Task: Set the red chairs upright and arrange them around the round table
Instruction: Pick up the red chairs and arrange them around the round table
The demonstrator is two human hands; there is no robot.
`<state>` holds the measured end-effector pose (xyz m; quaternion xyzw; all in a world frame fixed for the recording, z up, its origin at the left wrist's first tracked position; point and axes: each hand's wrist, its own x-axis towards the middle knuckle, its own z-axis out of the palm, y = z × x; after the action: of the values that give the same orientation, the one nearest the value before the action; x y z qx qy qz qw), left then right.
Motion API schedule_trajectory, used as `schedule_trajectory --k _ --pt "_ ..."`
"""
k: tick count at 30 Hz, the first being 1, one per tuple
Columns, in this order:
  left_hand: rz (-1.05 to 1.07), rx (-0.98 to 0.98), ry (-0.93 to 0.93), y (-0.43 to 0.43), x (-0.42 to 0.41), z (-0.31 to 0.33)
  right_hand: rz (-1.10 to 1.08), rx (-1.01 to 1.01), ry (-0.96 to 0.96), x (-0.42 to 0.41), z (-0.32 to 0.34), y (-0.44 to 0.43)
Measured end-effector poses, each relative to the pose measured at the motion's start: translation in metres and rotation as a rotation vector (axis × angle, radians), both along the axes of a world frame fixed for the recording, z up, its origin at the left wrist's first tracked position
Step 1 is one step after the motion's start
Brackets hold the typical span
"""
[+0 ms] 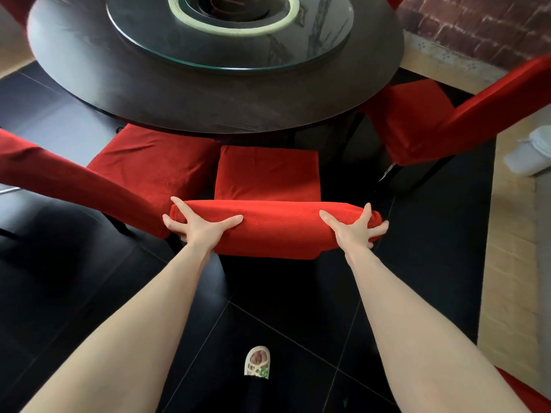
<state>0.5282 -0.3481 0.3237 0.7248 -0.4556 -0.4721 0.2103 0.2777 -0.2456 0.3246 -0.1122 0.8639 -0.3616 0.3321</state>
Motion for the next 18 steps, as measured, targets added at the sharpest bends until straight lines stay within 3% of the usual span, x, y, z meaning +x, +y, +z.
schedule_trajectory --k 18 --pt "0.051 -0.007 -0.002 0.005 -0.032 -0.001 0.068 0.042 0.01 -0.041 0.002 -0.012"
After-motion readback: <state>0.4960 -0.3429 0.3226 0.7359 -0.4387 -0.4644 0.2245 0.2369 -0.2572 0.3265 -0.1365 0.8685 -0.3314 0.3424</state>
